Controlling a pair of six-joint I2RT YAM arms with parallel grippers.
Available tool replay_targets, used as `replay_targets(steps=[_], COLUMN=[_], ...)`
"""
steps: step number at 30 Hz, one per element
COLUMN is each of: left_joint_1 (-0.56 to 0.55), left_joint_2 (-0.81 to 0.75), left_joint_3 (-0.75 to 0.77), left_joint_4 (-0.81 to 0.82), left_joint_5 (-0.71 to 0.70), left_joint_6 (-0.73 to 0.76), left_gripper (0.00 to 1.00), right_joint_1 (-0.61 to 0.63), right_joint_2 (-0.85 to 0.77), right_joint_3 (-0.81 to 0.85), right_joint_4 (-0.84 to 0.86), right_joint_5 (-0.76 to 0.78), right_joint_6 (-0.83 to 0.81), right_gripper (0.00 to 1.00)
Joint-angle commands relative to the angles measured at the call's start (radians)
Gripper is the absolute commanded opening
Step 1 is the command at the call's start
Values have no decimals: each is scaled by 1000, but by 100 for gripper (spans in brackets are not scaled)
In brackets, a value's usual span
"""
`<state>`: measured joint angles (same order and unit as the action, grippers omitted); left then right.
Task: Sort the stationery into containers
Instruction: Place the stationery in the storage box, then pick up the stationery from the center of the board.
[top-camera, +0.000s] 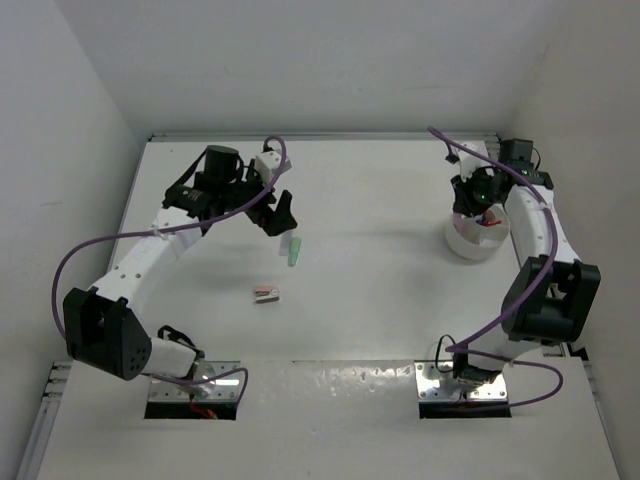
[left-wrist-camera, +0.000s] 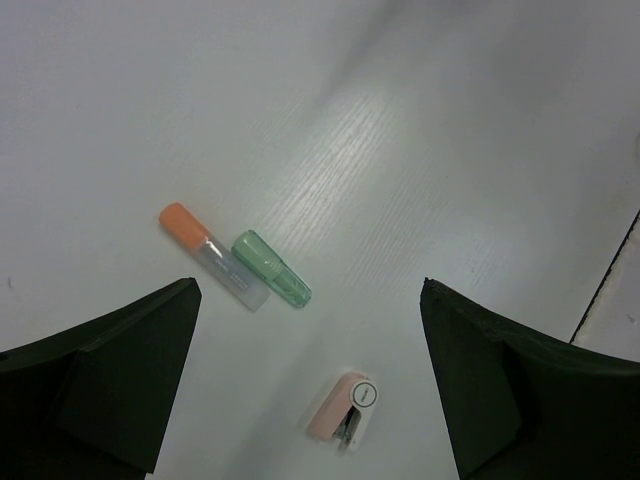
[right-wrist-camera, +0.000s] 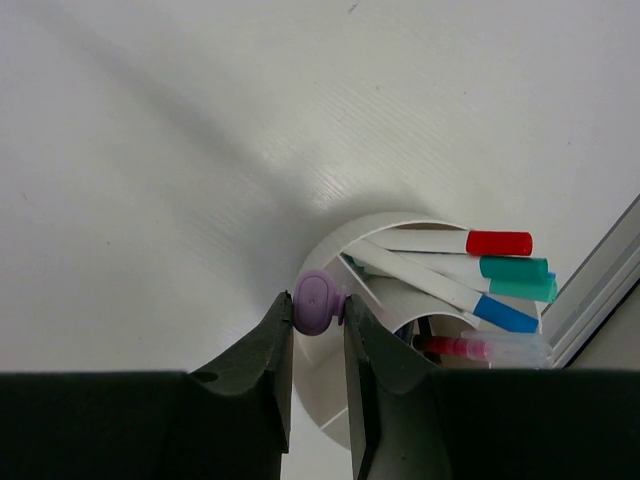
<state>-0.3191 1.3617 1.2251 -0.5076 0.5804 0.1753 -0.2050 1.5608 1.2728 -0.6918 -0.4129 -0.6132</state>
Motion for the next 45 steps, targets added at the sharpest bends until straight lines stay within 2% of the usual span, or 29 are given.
replay_targets(steps=[1, 6, 7, 9, 10, 12, 20, 24, 31, 33, 37, 39, 45], left_joint_1=[11, 9, 9, 11, 11, 8, 8, 6, -5, -20, -29, -37, -58], left_joint_2=[10, 42, 46, 57, 60, 68, 129, 206, 292, 323, 398, 440, 511], left_joint_3=[-1, 11, 11, 17, 17, 16, 4, -9, -38, -38, -13, 10, 47], left_joint_4=[26, 32, 31, 26, 23, 20, 34, 50, 107, 135, 190, 193, 205], left_joint_5=[-4, -65, -73, -100, -112, -143, -226, -254, -284, -339, -431, -461, -482], left_joint_6=[4, -51, -54, -65, -66, -80, -146, -204, -257, -278, -353, -381, -390], left_gripper=[98, 99, 99, 100, 100, 100, 97, 85, 75, 72, 58, 53, 50], right_joint_1=[10, 21, 24, 26, 26, 26, 38, 59, 128, 153, 185, 190, 196], right_joint_2=[10, 28, 31, 36, 36, 31, -2, -40, -125, -149, -171, -180, -202], right_joint_3=[42, 39, 43, 45, 46, 46, 92, 146, 175, 169, 158, 149, 112], right_joint_4=[26, 32, 29, 31, 31, 31, 43, 49, 40, 47, 51, 46, 46], right_joint_5=[28, 77, 83, 91, 91, 89, 72, 53, -1, -4, -9, -7, -3], right_joint_6=[15, 20, 24, 29, 32, 38, 127, 216, 352, 386, 440, 446, 458], right_gripper=[0, 2, 12, 23, 32, 38, 40, 40, 43, 43, 44, 43, 43])
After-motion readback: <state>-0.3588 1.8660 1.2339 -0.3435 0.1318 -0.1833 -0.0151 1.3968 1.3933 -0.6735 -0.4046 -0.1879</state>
